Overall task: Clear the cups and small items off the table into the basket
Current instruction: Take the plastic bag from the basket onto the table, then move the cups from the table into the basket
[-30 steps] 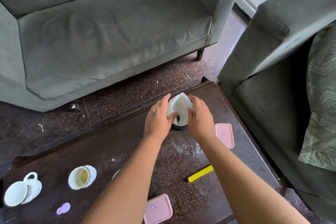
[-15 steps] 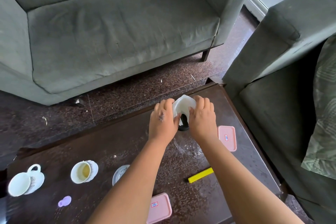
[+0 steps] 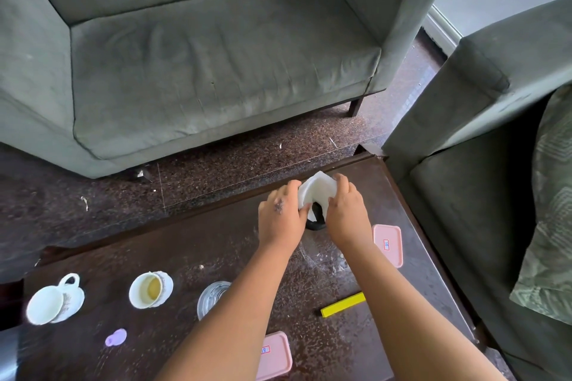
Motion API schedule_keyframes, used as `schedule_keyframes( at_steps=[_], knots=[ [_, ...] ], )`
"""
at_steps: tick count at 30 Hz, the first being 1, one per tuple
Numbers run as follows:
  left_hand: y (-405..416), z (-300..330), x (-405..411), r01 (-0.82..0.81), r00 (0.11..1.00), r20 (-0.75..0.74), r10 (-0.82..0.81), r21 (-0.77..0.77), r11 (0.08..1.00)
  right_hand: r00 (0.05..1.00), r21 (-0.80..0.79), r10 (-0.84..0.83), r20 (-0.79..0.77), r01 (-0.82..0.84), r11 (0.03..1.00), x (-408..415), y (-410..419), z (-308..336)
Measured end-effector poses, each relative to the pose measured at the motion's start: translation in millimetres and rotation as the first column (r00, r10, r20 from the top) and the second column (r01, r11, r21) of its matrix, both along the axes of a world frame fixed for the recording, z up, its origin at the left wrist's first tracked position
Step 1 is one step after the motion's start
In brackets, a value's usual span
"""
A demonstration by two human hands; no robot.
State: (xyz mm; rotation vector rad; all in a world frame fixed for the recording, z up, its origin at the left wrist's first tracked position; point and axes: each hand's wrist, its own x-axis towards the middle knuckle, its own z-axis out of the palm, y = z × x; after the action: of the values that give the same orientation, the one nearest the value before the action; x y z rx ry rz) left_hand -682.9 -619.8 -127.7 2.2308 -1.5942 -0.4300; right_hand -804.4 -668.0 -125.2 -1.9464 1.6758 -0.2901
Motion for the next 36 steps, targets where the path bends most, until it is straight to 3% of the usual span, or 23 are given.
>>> schedule_keyframes(
  at_steps=[3, 7, 14, 17, 19, 23, 31, 36],
  knots=[
    [-2.6, 5.0, 3.4, -0.015, 1.0, 0.002, 0.015, 0.017, 1.0, 0.996, -0.053, -0.048, 0.07, 0.051, 0.997, 4.8, -1.2, 7.2],
    [-8.6, 3.6, -1.9, -0.019, 0.999, -0.047, 0.026, 0.147, 0.989, 0.997, -0.04, -0.066, 0.027, 0.067, 0.997, 1.8, -3.4, 3.7],
    [-7.5, 3.5, -4.4, -0.012, 0.997, 0.077, 0.011, 0.012, 1.0, 1.0, -0.032, -0.008, 0.025, 0.008, 0.999, 0.6, -6.1, 1.5],
    [-8.2, 3.4, -2.1, -0.023, 0.999, 0.04, 0.02, 0.085, 0.996, 1.0, -0.101, -0.023, 0.018, 0.025, 0.995, 4.5, -3.5, -0.1],
    [0.1, 1.4, -2.8, -0.044, 0.999, 0.026, 0.042, 0.092, 0.995, 0.993, -0.147, -0.084, -0.078, 0.072, 0.986, 6.6, 6.7, -1.9],
    [18.4, -0.4, -0.5, -0.015, 0.975, 0.223, 0.014, 0.0, 1.0, 0.983, -0.235, -0.102, -0.155, 0.063, 0.97, 7.4, 17.8, -1.5],
    [52.8, 28.9, 38.9, -0.194, 0.956, 0.205, 0.211, -0.099, 0.976, 0.998, -0.318, -0.007, -0.055, -0.011, 0.948, 40.9, 36.4, 29.7],
    [78.0, 61.2, 80.3, -0.321, 0.92, 0.157, 0.358, -0.218, 0.922, 0.986, -0.374, 0.166, 0.028, -0.143, 0.916, 104.9, 58.0, 56.7]
  ],
)
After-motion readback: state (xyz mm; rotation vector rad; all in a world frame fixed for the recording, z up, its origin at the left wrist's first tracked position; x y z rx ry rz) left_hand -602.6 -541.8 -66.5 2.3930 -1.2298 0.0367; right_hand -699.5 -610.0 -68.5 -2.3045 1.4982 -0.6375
